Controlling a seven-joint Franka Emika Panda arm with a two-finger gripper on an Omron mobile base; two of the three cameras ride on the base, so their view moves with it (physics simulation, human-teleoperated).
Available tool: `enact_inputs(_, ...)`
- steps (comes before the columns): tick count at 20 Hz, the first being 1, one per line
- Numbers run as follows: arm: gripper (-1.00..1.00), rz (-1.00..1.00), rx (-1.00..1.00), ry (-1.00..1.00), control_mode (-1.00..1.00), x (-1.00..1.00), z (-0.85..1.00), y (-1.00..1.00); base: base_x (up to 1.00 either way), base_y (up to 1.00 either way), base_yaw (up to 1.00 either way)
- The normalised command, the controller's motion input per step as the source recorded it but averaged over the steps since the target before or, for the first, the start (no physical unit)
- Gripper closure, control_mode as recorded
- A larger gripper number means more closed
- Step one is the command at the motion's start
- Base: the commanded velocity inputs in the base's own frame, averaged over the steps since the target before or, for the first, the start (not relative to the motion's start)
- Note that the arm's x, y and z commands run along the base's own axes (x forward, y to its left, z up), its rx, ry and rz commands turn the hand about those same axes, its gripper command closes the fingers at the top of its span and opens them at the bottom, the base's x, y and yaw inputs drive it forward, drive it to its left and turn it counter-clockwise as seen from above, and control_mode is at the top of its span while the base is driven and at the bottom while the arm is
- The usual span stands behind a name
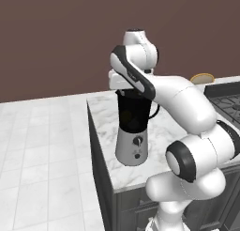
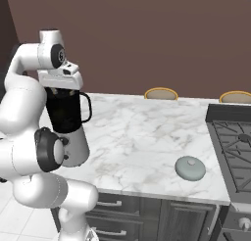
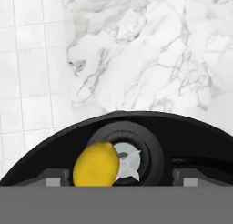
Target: Grab the garlic and lemon from the fridge, place them in the blender, close the lid, and turn on the blender to create a marinade.
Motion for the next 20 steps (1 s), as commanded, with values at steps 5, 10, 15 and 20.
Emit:
enact_inputs(5, -1.00, 0.00, 0.00, -0.21, -1.00, -0.37, 0.49, 0.00, 0.00, 0.00, 0.00)
enact_inputs(10, -1.00, 0.00, 0.00, -0.34, -1.00, -0.78, 0.86, 0.00, 0.00, 0.00, 0.00)
enact_inputs(15, -1.00, 0.03, 0.00, -0.31, -1.00, -1.00, 0.31, -0.01, 0.00, 0.00, 0.00)
enact_inputs(20, -1.00, 0.01, 0.00, -0.14, -1.00, -1.00, -0.27, -0.12, 0.00, 0.00, 0.00)
